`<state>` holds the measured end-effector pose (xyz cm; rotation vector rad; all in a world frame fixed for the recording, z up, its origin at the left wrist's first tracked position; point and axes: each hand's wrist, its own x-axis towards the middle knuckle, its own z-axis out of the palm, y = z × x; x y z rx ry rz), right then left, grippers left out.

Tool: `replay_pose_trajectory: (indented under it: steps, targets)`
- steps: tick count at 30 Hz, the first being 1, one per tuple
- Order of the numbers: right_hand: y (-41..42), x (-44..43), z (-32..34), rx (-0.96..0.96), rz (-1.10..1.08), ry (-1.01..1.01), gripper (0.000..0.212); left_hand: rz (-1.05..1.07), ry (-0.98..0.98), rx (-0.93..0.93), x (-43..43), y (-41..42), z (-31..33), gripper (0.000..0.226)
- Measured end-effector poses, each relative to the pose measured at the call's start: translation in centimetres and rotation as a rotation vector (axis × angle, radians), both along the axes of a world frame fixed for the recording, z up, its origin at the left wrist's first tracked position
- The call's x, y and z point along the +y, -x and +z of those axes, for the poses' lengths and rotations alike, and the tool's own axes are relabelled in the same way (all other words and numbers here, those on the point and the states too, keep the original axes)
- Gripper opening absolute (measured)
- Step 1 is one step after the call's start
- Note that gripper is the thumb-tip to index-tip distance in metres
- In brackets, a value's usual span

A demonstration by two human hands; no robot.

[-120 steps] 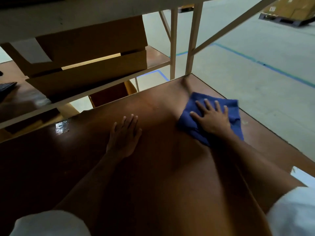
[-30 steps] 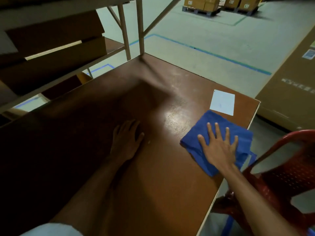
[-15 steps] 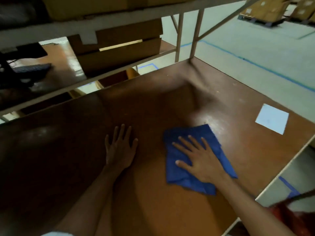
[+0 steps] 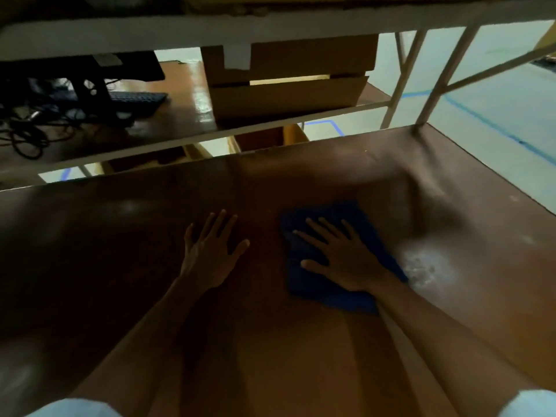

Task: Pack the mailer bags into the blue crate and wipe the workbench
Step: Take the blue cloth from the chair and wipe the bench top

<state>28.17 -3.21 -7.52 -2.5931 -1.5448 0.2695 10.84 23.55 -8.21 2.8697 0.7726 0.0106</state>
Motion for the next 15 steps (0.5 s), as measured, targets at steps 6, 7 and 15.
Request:
replay_pose_trajectory:
  steps: [6,7,15]
  targets:
    - [-6.2,6.5,-0.1,0.037,-0.383,0.094,0.08,0.077,0.015,-0.024,0.9,0.3,0.0,0.089]
    - [-6.1,8.1,-0.1,0.012,-0.171,0.09,0.078,0.08,0.017,-0.023,1.0,0.3,-0.2,0.088]
    - [-18.9,14.6,-0.8,0.005,-0.54,0.005,0.076,0.085,-0.023,-0.036,1.2,0.3,-1.0,0.077]
